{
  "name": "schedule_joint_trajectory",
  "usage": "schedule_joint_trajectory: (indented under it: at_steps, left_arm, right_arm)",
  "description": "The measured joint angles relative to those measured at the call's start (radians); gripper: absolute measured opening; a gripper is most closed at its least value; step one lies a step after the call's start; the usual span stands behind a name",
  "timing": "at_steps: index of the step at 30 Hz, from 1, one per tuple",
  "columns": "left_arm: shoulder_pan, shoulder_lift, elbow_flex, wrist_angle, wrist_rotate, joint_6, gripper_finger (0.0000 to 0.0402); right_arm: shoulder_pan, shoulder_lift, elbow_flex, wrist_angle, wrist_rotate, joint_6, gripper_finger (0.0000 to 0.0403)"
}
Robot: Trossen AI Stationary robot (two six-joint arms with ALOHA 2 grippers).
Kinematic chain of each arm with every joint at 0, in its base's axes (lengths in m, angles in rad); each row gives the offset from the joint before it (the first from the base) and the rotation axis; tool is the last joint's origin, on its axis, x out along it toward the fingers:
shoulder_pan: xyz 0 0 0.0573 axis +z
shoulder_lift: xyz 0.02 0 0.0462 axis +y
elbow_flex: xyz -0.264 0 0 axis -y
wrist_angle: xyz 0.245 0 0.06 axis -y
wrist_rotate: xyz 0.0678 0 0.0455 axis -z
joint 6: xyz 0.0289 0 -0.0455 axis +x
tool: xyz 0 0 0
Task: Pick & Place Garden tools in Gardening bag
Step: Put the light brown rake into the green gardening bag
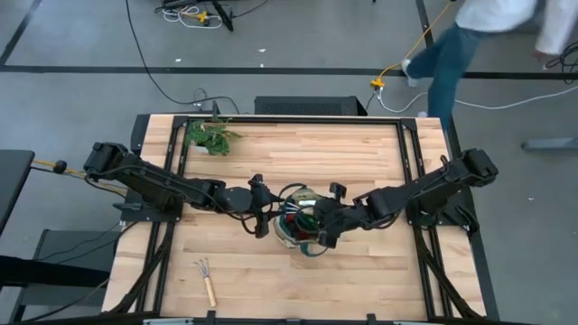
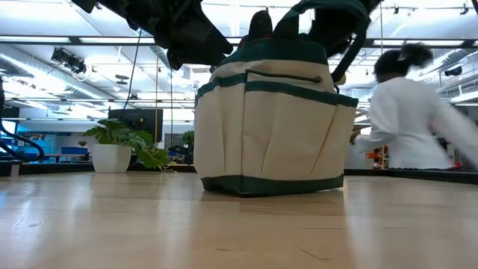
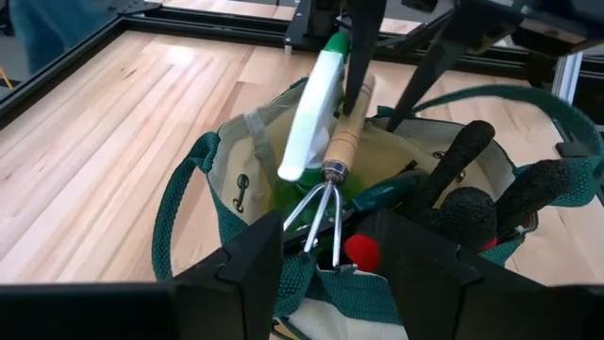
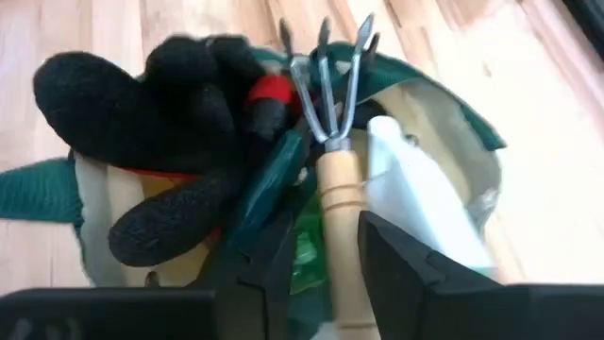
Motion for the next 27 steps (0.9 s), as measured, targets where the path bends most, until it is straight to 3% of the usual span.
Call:
schedule_joint_trajectory:
  at_steps: [20,27]
  left_arm:
    - [0.000,0.000,0.000,-0.008,0.000,0.000,0.0179]
    - [0.000,0.000,0.000,-0.008,0.000,0.000,0.0179]
  right_arm:
    - [-0.064,0.082,0.026,-0.051,-0.119,-0.064,0.0123]
    - [-0.064,0.084,0.087,-0.075,-0.096,-0.090,0.0107]
